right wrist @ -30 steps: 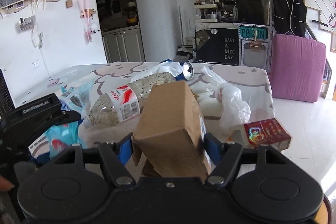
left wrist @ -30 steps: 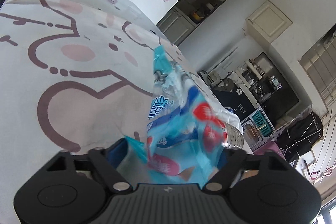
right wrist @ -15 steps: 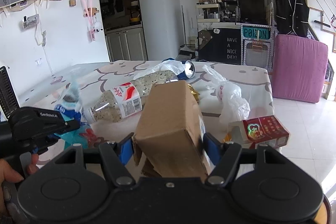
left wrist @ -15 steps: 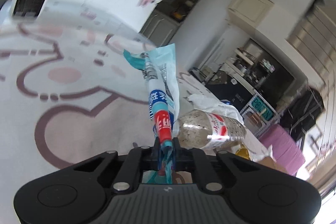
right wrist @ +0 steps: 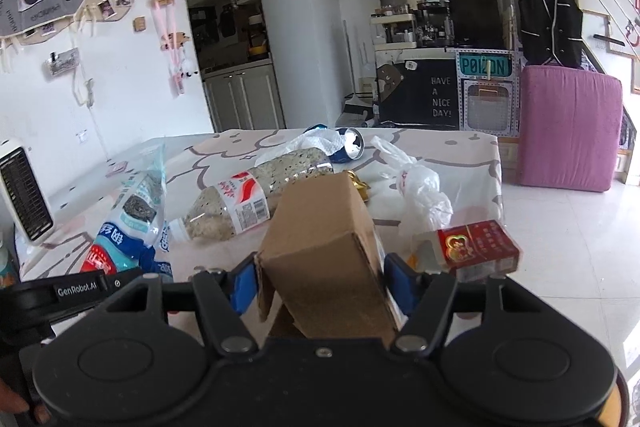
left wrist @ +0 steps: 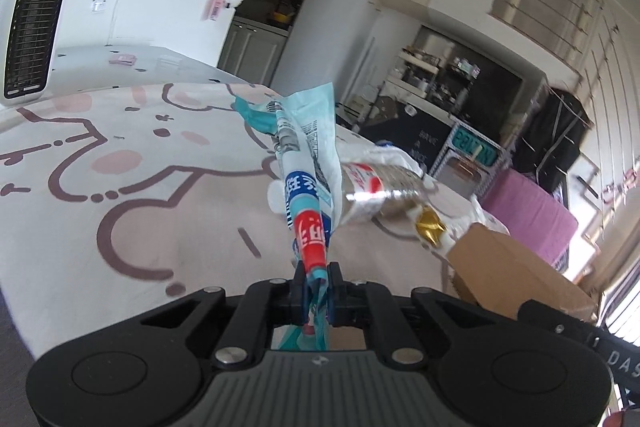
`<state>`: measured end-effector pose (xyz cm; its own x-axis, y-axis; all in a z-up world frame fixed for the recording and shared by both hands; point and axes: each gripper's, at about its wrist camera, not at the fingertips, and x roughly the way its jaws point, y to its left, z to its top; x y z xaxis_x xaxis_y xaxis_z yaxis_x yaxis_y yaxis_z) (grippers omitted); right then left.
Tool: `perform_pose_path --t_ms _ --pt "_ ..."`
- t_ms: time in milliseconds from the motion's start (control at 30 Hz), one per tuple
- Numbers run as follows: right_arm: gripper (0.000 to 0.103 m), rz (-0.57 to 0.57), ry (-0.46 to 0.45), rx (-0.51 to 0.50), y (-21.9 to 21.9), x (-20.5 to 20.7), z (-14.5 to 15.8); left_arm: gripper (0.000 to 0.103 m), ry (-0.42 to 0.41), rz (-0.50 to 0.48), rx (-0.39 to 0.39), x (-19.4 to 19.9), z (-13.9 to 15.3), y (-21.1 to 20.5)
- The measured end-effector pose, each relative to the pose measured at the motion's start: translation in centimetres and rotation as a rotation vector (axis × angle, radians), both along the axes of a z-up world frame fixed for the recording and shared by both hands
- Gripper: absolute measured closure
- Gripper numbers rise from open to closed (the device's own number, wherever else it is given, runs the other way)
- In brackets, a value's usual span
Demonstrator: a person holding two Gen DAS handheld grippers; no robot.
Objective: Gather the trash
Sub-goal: 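Carry the snack bag and cardboard box with both tools toward the wastebasket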
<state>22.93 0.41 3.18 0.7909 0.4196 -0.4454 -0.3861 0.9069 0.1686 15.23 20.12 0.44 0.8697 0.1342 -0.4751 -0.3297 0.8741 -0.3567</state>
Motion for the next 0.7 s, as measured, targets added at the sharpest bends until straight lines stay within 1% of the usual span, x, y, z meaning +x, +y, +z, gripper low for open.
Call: perform_pose_path --t_ms 100,167,267,367,467,533,700 --pt "0.037 0.025 0.019 -0.029 -0.4 -0.7 -0.9 0.095 0.011 -0.023 -0.013 -0.7 -0.2 -0.6" --pt "0.036 0.027 0.044 -0.046 -0.3 -0.4 -1.9 0.095 0.016 -0.032 -0.021 -0.8 -0.4 -0.8" --pt "0.036 0.025 0.009 -0.05 -0.2 -0.5 -2.4 0.095 0.023 -0.045 -0.021 -0.7 -0.5 -1.2" --pt "0.035 0.03 -0.011 -0.075 0.3 -0.3 -2.5 0.095 0.036 -0.065 0.001 -0.4 -0.3 -1.7" --pt "0.041 0.034 -0.02 -0.097 0.6 -0.2 -2.2 0.095 0.043 -0.086 0.039 -0.3 0.1 -2.4" --pt "0.043 0.029 -0.015 -0.079 0.2 -0.4 -1.8 0.095 0.044 -0.095 0.056 -0.4 0.5 -2.7" --pt "0.043 0.012 -0.031 -0.043 -1.1 -1.2 -0.2 0.095 0.039 -0.113 0.081 -0.9 1.7 -3.5"
